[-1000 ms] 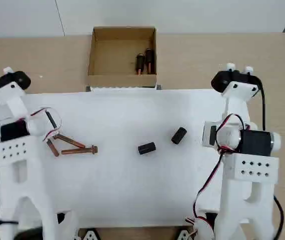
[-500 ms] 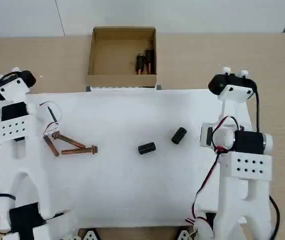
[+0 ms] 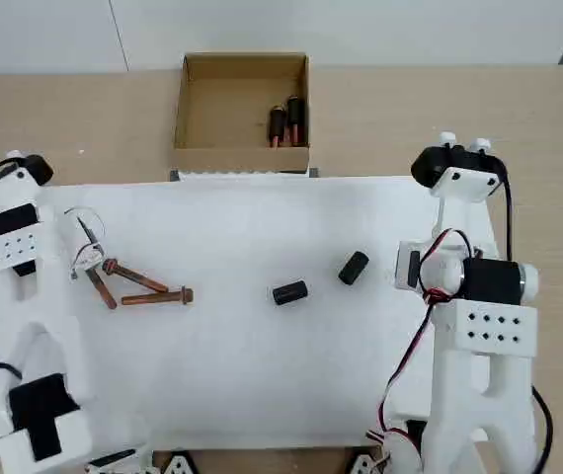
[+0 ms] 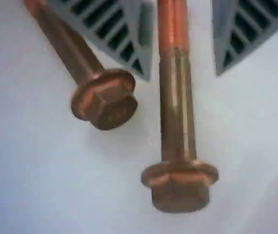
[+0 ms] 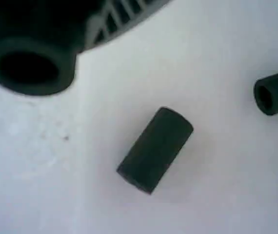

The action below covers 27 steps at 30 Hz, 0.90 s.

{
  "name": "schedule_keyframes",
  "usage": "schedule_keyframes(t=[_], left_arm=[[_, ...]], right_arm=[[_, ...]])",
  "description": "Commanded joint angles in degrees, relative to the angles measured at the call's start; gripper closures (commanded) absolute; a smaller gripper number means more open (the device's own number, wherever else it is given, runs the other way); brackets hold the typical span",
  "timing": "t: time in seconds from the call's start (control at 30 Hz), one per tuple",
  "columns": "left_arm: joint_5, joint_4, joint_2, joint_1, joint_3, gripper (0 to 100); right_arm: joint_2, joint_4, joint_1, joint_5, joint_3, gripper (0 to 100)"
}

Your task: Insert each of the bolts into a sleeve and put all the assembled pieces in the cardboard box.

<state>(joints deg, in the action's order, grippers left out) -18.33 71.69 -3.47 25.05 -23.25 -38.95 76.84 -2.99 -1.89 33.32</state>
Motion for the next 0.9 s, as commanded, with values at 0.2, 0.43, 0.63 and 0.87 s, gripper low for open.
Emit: schedule_keyframes(t=[0.2, 0.43, 0.63, 0.87], left_arm=[[0.4, -3.9, 0.6, 0.1, 1.8, 92], [0.4, -6.6, 0.6, 0.0, 1.8, 90], [0.4, -6.6, 5.4, 0.0, 2.2, 89], [0.4, -8.5, 8.0, 0.2, 2.3, 89]], right_arm=[[-1.3, -1.1, -0.3, 0.5, -0.3, 99.5], [-1.3, -1.1, -0.2, 0.4, -0.3, 99.5], [-1.3, -1.1, -0.2, 0.4, -0.3, 99.5], [-1.4, -0.9, -0.2, 0.5, -0.3, 99.5]])
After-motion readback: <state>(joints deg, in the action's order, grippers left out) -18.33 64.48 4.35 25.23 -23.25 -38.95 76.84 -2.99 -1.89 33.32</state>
